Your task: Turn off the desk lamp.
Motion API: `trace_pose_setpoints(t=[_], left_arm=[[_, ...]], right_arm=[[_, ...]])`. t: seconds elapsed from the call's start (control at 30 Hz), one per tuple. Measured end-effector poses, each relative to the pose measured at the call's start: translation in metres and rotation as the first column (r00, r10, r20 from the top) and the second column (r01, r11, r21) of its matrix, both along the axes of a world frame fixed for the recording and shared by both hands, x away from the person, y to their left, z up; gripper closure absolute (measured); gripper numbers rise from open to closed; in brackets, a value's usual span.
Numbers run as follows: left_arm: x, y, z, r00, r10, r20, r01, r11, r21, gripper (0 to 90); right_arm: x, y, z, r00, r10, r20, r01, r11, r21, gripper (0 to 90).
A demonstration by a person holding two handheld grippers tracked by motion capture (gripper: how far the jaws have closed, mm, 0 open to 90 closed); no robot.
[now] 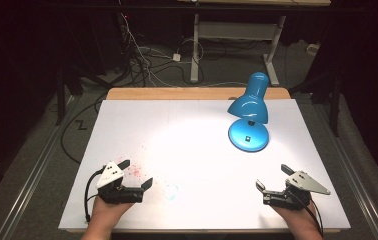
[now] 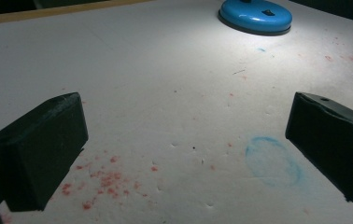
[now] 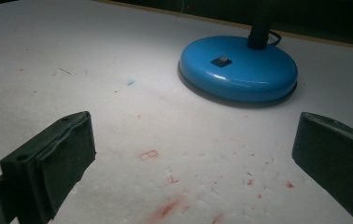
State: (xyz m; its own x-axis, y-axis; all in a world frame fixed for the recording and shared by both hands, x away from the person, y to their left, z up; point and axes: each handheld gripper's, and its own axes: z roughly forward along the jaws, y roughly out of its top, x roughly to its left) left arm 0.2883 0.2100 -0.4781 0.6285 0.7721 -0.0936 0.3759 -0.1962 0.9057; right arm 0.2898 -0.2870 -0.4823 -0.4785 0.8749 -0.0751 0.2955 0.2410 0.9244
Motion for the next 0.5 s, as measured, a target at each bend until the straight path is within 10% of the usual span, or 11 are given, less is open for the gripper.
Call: trace_pose_setpoints(t=[0.5], left_arm=[[0.0016,0.0004,-0.0048,1.0,0.003,-0.005,-0.003,0.9999,0.014,0.0]], right_arm=[[-0.0008,-0.0048,0.0056,0.9997,-0.012,0.024,0.011,0.9999,0.004,0.3]])
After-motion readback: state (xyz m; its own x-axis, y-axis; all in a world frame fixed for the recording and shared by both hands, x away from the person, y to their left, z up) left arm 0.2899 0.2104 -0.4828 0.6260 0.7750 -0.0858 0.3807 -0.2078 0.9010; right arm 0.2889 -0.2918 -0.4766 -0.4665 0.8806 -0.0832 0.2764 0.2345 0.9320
